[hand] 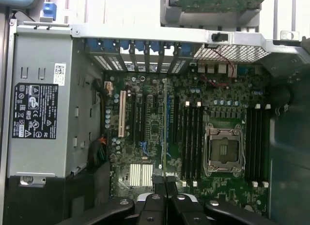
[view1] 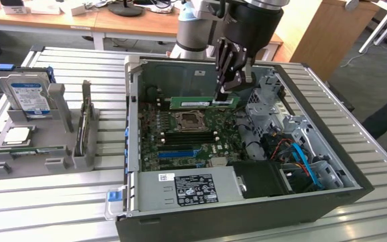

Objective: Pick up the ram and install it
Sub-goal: 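Pick up the ram and move it above insertion slot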

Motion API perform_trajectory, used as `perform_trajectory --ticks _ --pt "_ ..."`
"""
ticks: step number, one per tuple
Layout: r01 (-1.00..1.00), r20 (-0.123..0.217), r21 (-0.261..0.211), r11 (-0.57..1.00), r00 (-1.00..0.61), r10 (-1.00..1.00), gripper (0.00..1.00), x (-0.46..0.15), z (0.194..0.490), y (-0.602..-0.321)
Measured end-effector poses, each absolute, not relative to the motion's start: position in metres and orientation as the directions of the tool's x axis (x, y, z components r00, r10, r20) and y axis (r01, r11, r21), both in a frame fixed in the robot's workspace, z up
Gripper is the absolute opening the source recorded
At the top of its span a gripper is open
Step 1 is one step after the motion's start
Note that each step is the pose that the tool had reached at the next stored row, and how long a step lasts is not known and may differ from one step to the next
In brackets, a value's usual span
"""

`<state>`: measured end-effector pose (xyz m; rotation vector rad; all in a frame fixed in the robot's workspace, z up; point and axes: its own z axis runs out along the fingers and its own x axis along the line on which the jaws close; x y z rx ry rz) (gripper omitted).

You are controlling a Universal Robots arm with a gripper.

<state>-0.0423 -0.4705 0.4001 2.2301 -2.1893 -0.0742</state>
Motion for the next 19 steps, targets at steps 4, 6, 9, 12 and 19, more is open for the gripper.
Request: perform_trajectory --ticks 4,6,9,12,19 --pt "-0.999 -0.023 0.044 -0.014 0.013 -1.0 0.12 -0.0365 0.4 -0.4705" --pt "-0.999 -0.023 0.044 -0.013 0.012 -1.0 0.12 -0.0347 0.4 -0.4705" --pt "-0.999 -0.023 0.044 -0.013 0.012 -1.0 0.12 -0.0347 0.4 -0.4705" --pt "-0.999 -0.023 0.044 -0.013 0.012 -1.0 0.12 -0.0346 0.4 -0.4704" --pt "-0.999 -0.023 0.044 -0.013 0.012 -1.0 0.12 -0.0346 0.3998 -0.4632"
